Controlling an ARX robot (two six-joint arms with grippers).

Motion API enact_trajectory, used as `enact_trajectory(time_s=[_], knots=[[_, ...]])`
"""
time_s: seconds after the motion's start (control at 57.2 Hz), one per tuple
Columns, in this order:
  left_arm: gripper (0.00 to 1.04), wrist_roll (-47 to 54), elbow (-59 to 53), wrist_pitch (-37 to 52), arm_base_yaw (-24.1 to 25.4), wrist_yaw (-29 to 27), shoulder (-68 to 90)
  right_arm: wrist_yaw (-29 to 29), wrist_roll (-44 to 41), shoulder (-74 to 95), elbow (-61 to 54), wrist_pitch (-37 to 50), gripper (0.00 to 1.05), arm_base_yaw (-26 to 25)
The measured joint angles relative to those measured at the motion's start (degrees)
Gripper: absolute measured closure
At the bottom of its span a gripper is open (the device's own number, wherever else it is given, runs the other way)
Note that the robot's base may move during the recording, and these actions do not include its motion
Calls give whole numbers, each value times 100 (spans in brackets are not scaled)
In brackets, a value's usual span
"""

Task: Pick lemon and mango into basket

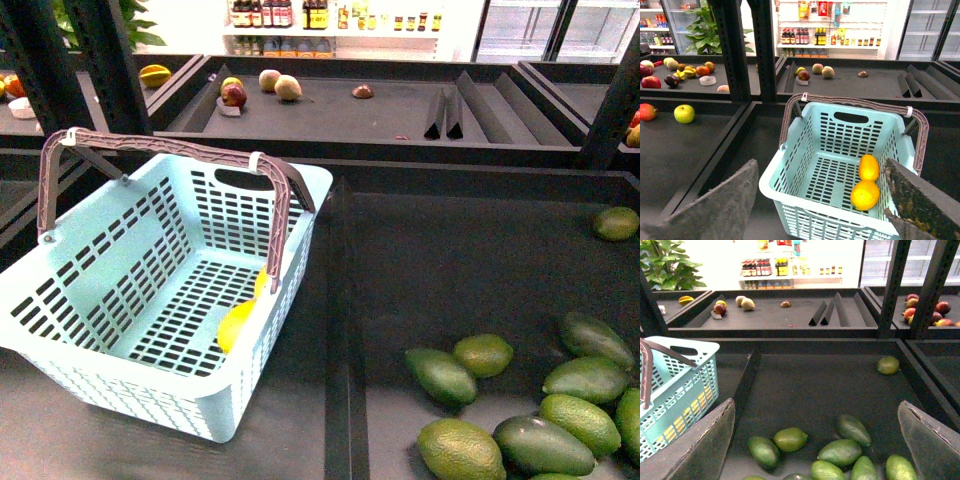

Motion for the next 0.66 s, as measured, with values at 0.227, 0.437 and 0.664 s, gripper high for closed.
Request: enact_trajectory(time_s=[0.227,0.437,0.664], knots=[[7,11,0,0,0,0,0,0,0,0,0,0,9,0],[7,11,0,0,0,0,0,0,0,0,0,0,9,0],[7,11,0,0,0,0,0,0,0,0,0,0,9,0]])
